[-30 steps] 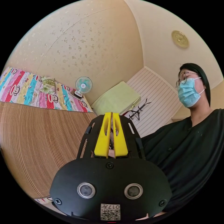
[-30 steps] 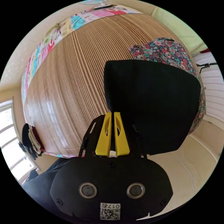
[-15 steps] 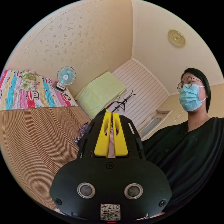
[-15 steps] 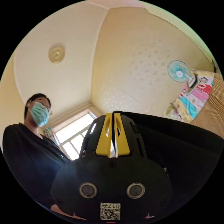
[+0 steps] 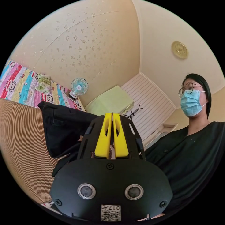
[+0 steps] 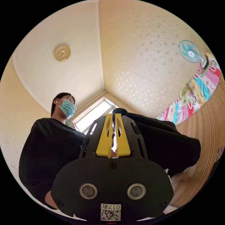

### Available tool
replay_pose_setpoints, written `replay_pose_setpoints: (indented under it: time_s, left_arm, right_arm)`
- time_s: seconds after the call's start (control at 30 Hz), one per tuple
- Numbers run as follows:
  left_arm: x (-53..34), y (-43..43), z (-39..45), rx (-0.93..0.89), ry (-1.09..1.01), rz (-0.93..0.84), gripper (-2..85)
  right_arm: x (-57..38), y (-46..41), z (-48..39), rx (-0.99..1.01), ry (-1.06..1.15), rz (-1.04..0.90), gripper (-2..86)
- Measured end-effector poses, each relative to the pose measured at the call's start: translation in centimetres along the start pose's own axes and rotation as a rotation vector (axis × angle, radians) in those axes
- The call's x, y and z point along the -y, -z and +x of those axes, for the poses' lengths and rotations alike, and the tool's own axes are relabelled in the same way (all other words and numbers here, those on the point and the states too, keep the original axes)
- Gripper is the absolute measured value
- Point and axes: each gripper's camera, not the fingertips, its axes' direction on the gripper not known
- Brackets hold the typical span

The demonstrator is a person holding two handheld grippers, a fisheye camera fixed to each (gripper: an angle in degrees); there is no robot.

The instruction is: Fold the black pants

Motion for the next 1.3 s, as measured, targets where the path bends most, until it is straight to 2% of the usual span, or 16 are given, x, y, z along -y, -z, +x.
replay_pose_setpoints:
  time_s: [0.03,0.13,0.17,0.23,0.3,0.43,0.57,0.7,0.83,0.9,0.97,1.03,1.1,1.13,1.2,1.3]
  left_arm:
    - [-0.3,0.2,-0.3,0.014,0.019,0.009,-1.0]
    - [-0.8,0.0,-0.8,0.038,0.059,0.022,-1.0]
    - [-0.8,-0.1,-0.9,0.043,0.064,0.022,-1.0]
    - [-1.1,-0.8,-0.9,0.060,0.078,0.017,-1.0]
    - [-1.2,-1.5,-0.9,0.072,0.087,0.006,-1.0]
    - [-1.7,-2.6,-0.7,0.116,0.101,-0.019,-1.0]
    - [-1.7,-2.7,-0.7,0.140,0.117,-0.018,-1.0]
    - [-1.5,-2.1,-0.4,0.176,0.123,-0.004,-1.0]
    - [-1.6,-1.6,-0.2,0.210,0.125,0.000,-1.0]
    - [-1.6,-1.2,-0.5,0.217,0.145,0.009,-1.0]
    - [-1.6,-0.7,-0.7,0.214,0.160,0.025,-1.0]
    - [-1.6,-0.1,-0.9,0.230,0.173,0.040,-1.0]
    - [-1.7,0.2,-1.1,0.250,0.186,0.044,-1.0]
    - [-1.8,0.3,-1.3,0.249,0.191,0.046,-1.0]
    - [-2.0,0.1,-1.7,0.243,0.203,0.039,-1.0]
    - [-2.1,-0.8,-2.2,0.253,0.220,-0.010,-1.0]
  right_arm:
    - [-0.6,0.5,0.6,-0.048,-0.027,-0.024,1.7]
    - [-3.1,3.8,4.3,-0.396,-0.272,-0.114,1.7]
    - [-3.7,4.6,5.9,-0.613,-0.402,-0.172,1.6]
    - [-4.0,4.1,7.2,-0.859,-0.439,-0.318,1.5]
    - [-3.1,0.3,7.7,-1.044,-0.341,-0.487,1.7]
    - [-1.5,-9.1,9.9,-0.996,-0.156,-0.658,4.8]
    - [-3.5,-23.5,15.9,-0.901,-0.029,-1.023,11.4]
    - [-9.3,-37.9,19.0,-0.952,0.298,-1.312,13.5]
    - [-16.1,-45.5,23.2,-0.972,0.358,-1.539,13.2]
    - [-20.5,-47.5,26.1,-1.115,0.389,-1.731,10.6]
    - [-21.3,-48.5,25.5,-1.104,0.402,-1.755,6.5]
    - [-19.7,-48.8,24.0,-1.112,0.296,-1.636,3.7]
    - [-15.7,-47.5,20.0,-1.105,0.190,-1.340,2.3]
    - [-14.6,-46.9,18.6,-1.114,0.189,-1.259,2.1]
    - [-11.2,-44.7,12.6,-1.200,0.290,-1.004,1.5]
    - [-8.7,-42.7,4.6,-1.281,0.429,-0.732,0.9]
